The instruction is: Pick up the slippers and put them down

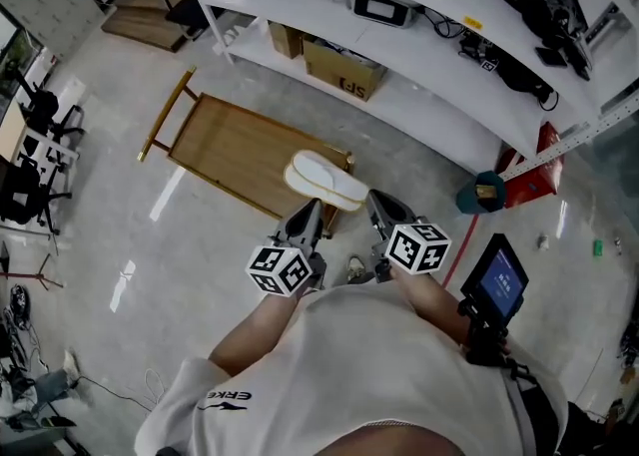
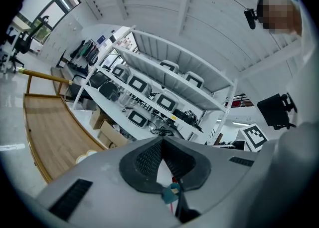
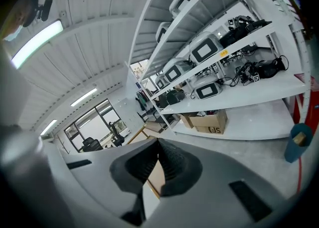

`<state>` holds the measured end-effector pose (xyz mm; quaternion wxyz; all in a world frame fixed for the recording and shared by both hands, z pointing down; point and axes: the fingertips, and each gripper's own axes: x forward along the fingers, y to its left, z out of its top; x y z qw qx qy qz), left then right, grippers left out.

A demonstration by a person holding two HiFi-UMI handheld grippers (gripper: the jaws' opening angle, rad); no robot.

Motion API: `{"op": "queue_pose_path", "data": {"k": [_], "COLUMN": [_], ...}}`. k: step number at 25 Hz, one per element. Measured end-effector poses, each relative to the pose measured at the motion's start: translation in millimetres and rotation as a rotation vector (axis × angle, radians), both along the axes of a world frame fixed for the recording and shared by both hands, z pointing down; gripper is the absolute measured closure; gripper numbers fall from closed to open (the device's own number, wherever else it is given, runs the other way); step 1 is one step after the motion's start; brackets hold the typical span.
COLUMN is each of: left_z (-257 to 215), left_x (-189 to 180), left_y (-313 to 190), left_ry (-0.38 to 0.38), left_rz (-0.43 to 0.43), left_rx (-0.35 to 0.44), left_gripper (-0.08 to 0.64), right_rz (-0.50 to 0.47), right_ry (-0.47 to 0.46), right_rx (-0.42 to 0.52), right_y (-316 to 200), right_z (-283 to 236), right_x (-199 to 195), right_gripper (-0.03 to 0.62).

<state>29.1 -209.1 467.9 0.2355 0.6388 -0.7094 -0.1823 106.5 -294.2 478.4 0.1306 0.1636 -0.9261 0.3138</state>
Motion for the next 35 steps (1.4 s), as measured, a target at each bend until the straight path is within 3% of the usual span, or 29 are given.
{"op": "queue_pose_path", "data": {"k": [16, 35], "left_z": [50, 119], "left_x": [-15, -3], "left_y": [-21, -35], "left_ry": [0.050, 0.134], "left_rz": [-0.135, -0.167], "left_rx": [-0.137, -0.301], "left_gripper": [0.557, 0.557], "right_rz": [-0.124, -0.171], "right_ry": [0.100, 0.255], "right_rx": [-0.085, -0.174], "right_y": [-41, -70], "right_z": [61, 147], "right_x": [-28, -26], "right_gripper": [0.588, 0.588]}}
